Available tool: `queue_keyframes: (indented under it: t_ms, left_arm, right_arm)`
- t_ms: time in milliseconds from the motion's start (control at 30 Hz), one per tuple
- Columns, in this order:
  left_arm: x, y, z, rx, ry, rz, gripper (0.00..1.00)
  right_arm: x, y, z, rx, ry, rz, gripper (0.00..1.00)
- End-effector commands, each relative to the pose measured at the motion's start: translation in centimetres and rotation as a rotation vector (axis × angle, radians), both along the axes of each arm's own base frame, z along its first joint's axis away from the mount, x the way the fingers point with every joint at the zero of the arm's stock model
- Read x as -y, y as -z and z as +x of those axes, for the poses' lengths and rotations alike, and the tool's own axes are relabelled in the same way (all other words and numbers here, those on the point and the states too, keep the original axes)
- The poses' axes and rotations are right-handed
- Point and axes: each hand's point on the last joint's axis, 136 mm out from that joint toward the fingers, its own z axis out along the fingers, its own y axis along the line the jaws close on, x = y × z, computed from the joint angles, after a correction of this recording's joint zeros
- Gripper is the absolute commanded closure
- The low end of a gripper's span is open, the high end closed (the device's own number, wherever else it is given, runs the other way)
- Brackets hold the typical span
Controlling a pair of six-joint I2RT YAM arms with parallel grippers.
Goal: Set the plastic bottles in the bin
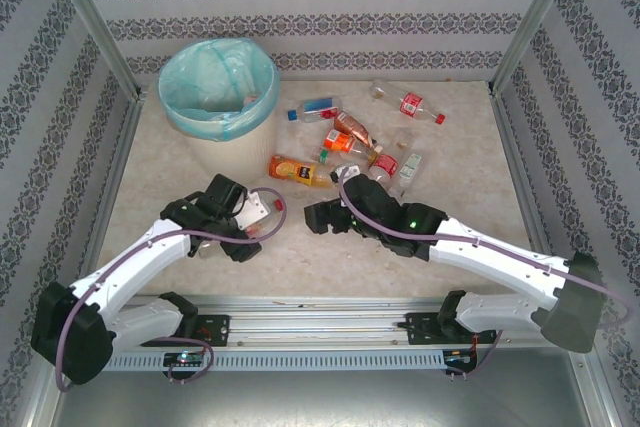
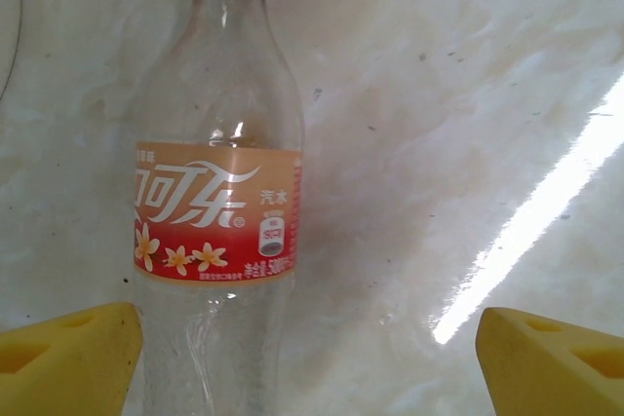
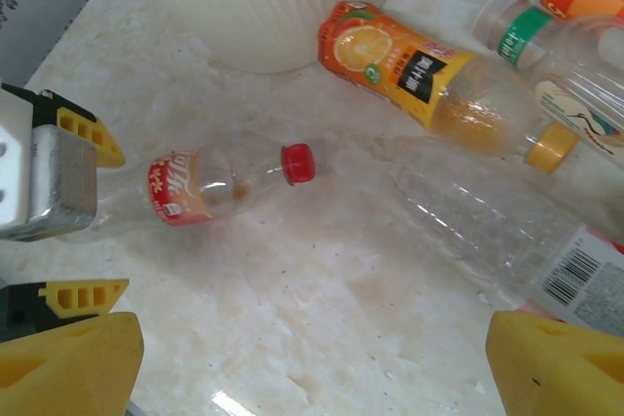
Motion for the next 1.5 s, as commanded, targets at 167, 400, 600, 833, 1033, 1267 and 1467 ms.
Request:
queue_keyframes:
  t_ms: [167, 400, 600, 833, 1033, 1267, 1467]
  left_arm:
    - [-0.4, 2.2, 2.7, 0.031, -0.062, 0.086, 0.11]
    - [-0.5, 5.7, 2.3, -0.15, -0.082, 0.168, 0.23]
    - [-0.3, 6.6, 2.2, -0.192, -0.079, 0.183, 0.33]
    - [1.7, 2.4, 1.8, -0.148, -0.031, 0.033, 0.47]
    - [5.8, -9.9, -0.4, 0.08, 0.11, -0.362, 0.48]
    - [3.3, -28.0, 5.5, 0.509, -0.258, -0.567, 0.6]
    - [0.3, -37.4, 12.0, 0.863, -0.442, -0.52, 0.67]
  right_arm:
    - [1.0, 0.5, 0.2, 0.01, 0.028, 0.002, 0.08]
    - [1.2, 0.6, 0.3, 0.019, 0.021, -0.013, 0.06]
    - [1.6, 1.1, 0.2, 0.017, 0.021, -0.021, 0.06]
    - [2.3, 1.4, 0.1, 0.019, 0.03, -0.037, 0.06]
    - [3.7, 0.1, 0.1, 0.062, 0.062, -0.024, 0.07]
    - [5.3, -1.7, 0.5, 0.166, 0.092, -0.015, 0.07]
    - [4.7, -2.4, 0.7, 0.167, 0.071, -0.009, 0.07]
